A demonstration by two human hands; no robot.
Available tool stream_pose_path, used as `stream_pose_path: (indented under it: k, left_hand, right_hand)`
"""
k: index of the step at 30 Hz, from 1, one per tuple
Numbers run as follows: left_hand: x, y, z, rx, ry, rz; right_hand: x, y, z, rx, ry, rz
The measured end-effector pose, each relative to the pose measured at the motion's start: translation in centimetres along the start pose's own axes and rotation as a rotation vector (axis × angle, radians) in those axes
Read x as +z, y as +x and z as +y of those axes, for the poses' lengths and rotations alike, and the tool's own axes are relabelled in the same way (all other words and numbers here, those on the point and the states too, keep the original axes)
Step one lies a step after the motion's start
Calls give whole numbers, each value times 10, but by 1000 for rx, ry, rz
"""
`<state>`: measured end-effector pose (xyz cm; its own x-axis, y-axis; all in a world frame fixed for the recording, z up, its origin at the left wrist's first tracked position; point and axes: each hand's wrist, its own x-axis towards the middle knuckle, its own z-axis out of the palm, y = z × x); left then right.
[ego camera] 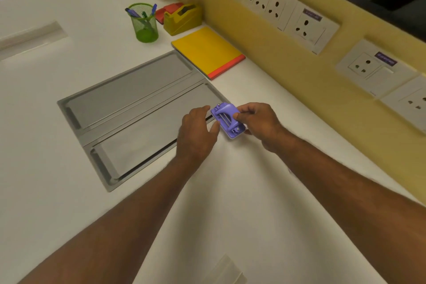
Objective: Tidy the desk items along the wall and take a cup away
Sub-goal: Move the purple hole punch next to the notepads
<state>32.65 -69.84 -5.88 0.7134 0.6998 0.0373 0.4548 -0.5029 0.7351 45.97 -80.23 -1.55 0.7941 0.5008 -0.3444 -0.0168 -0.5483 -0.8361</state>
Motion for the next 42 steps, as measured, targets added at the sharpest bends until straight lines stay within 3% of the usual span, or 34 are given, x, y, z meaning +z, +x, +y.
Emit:
stream_pose_path:
  k: [3, 9, 25, 42]
  left_hand:
    - [5, 9, -15, 141, 314, 69]
    - [23, 11, -47, 102, 599, -9]
    - [33, 15, -55, 96, 645, -40]
    - [33, 14, -53, 92, 643, -39]
  right_hand:
    - [-10, 31, -2, -15, -7, 27]
    - [-18, 86, -10, -9, 7, 92]
    - [-24, 180, -16, -14, -61, 214]
    - [-21, 189, 1, -80, -97, 297]
